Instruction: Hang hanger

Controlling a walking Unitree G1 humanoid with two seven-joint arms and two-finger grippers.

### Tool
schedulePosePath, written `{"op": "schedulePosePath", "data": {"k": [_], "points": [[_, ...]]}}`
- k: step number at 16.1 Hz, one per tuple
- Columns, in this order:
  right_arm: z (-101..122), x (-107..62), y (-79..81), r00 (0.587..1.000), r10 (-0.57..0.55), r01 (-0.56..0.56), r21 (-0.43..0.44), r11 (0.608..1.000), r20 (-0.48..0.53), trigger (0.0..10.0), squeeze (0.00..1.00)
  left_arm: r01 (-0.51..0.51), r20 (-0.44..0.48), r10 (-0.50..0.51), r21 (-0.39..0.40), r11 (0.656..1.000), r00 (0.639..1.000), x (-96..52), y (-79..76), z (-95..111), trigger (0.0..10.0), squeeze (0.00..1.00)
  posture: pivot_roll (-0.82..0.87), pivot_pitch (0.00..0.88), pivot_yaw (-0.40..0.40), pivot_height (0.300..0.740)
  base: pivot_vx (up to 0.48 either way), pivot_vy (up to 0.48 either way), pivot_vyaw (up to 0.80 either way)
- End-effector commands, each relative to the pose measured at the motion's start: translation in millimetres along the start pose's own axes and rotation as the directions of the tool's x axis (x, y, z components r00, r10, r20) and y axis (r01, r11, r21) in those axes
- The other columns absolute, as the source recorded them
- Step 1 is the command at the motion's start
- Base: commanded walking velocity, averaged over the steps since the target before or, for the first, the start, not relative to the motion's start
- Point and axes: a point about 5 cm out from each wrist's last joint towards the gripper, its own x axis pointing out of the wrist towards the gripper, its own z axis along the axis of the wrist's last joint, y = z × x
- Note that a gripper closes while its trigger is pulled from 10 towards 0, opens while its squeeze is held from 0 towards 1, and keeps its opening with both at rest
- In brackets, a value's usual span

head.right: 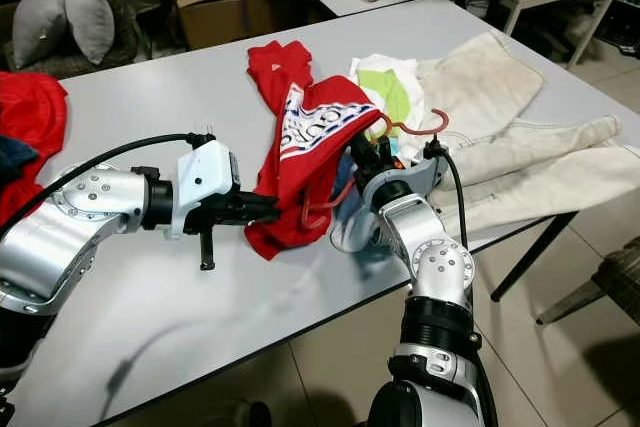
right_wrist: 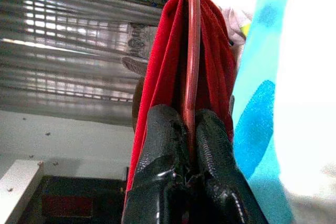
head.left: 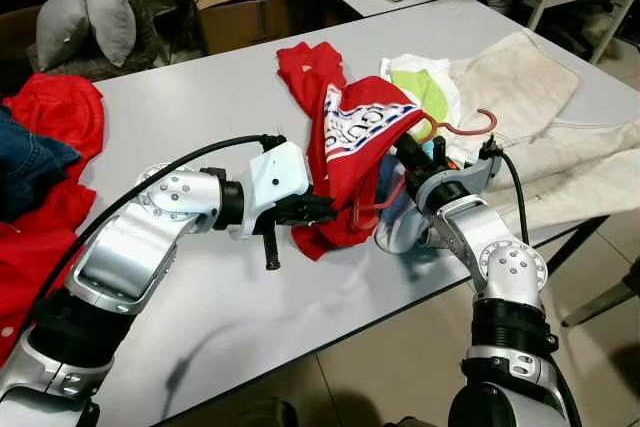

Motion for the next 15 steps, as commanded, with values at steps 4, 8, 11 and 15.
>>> {"op": "schedulePosePath", "data": {"k": [4,8,11,15], "points": [[-26,24.2,40.2,0.995,0.098,-0.098,0.12,0.988,0.003,10.0,0.0,0.13,0.132,-0.126,-0.018,0.991,0.983,4.9,-15.4,22,0.0,0.0,0.07,0.057,0.062,0.74,0.0,0.0,0.0],[-33,28.4,46.3,0.994,0.11,-0.108,0.105,0.989,-0.016,10.0,0.0,0.18,0.209,-0.17,-0.032,0.983,0.963,11.4,-20.6,31,0.0,0.0,0.07,0.053,0.06,0.74,0.0,0.0,0.0],[-46,25.5,47.9,0.989,0.115,-0.115,0.01,0.993,-0.097,10.0,0.0,0.013,0.224,-0.009,-0.016,1.0,0.975,21.9,-1.3,36,0.0,0.0,0.07,0.033,0.063,0.74,0.0,0.0,0.0],[-50,-3.7,59.3,0.964,0.191,-0.208,-0.074,0.975,-0.185,10.0,0.0,-0.292,0.319,0.299,-0.073,0.954,0.899,7.6,47.9,57,0.0,0.0,0.06,0.017,0.073,0.74,0.0,0.0,0.0]]}}
